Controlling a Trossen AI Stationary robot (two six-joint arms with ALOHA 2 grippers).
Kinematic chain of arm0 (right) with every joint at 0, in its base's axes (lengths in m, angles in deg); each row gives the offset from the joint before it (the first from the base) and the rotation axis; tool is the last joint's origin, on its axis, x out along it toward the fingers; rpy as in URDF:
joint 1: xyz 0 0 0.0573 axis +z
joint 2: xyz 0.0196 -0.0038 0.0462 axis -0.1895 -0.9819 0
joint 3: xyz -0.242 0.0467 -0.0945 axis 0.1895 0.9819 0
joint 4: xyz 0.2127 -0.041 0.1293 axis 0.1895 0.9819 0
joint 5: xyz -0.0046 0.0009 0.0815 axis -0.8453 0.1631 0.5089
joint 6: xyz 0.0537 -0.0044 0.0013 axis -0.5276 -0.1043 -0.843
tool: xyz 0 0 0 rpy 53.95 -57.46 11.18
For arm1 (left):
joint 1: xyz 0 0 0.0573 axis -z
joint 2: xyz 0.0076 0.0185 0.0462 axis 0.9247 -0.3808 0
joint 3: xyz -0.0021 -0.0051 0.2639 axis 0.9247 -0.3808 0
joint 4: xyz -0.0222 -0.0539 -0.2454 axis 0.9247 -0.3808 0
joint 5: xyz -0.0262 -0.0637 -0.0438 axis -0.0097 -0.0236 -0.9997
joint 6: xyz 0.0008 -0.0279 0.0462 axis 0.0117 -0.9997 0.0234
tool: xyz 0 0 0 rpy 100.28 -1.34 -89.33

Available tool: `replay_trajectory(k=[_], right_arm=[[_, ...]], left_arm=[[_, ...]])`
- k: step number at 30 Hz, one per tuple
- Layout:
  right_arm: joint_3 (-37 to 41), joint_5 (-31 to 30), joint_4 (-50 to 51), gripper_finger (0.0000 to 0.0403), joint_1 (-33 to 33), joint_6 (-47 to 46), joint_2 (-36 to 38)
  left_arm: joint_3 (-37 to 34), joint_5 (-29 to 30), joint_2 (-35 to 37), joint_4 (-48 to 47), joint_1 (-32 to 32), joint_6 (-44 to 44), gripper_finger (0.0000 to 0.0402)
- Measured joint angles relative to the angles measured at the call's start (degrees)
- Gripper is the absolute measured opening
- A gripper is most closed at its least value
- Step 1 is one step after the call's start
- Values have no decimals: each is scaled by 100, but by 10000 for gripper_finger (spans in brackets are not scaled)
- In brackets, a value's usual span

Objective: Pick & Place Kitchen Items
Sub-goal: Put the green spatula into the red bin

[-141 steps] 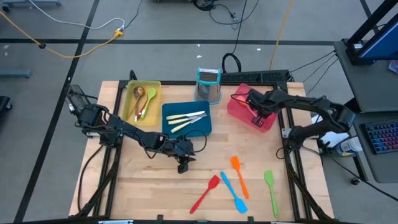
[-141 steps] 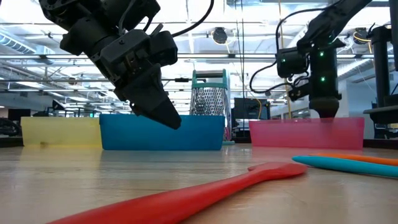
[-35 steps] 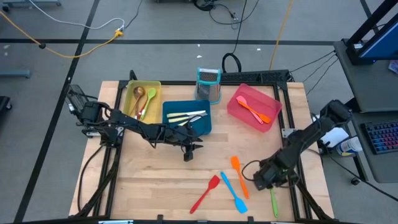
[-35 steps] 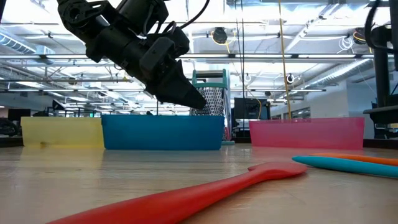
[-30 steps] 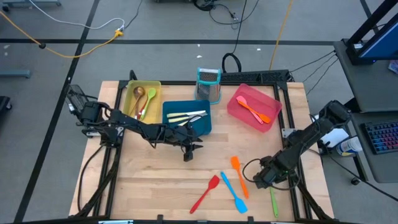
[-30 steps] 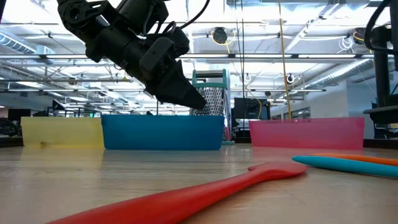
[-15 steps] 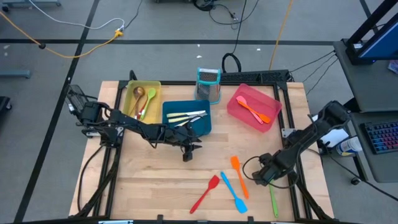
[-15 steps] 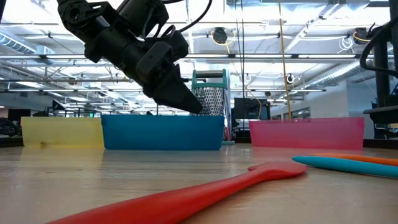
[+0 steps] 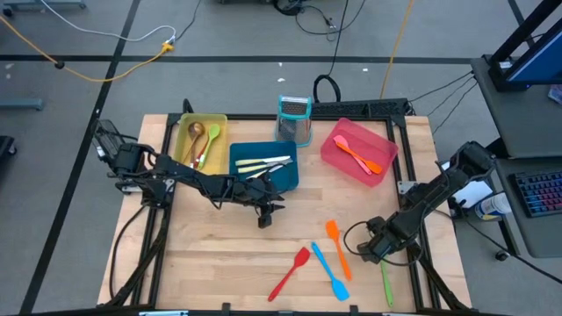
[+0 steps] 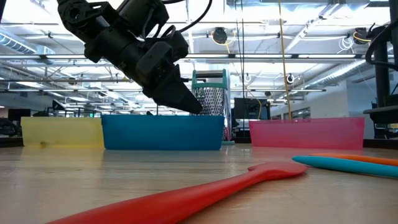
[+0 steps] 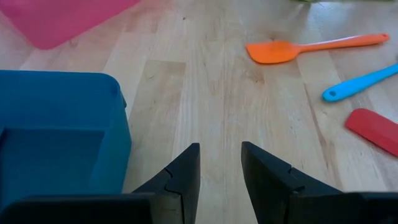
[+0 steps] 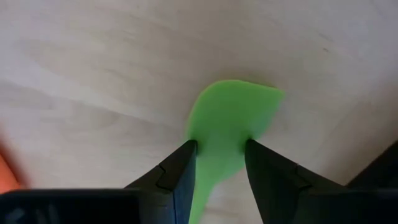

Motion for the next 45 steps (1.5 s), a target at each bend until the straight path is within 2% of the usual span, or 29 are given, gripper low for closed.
replay_trajectory(k=[3, 9, 21, 27, 31, 36, 42, 45], right_arm=[[6, -148, 52, 130, 4, 533, 0], [37, -155, -19, 137, 47, 442, -2], [39, -140, -278, 247, 50, 582, -9], [42, -181, -226, 269, 68, 537, -11], [48, -199, -98, 263, 68, 539, -15], [48, -194, -23, 236, 68, 444, -13], [272, -160, -107, 187, 70, -154, -11], [526, 46, -318, 154, 70, -313, -7]], left_arm=[[0, 1, 0, -1, 0, -82, 120], [0, 1, 0, -5, 0, -123, 120], [0, 1, 0, -33, 0, -111, 120], [0, 1, 0, -36, 0, -113, 120], [0, 1, 0, -39, 0, -113, 120], [0, 1, 0, -40, 0, -113, 120], [0, 1, 0, -40, 0, -115, 120], [0, 1, 0, -42, 0, -115, 120]])
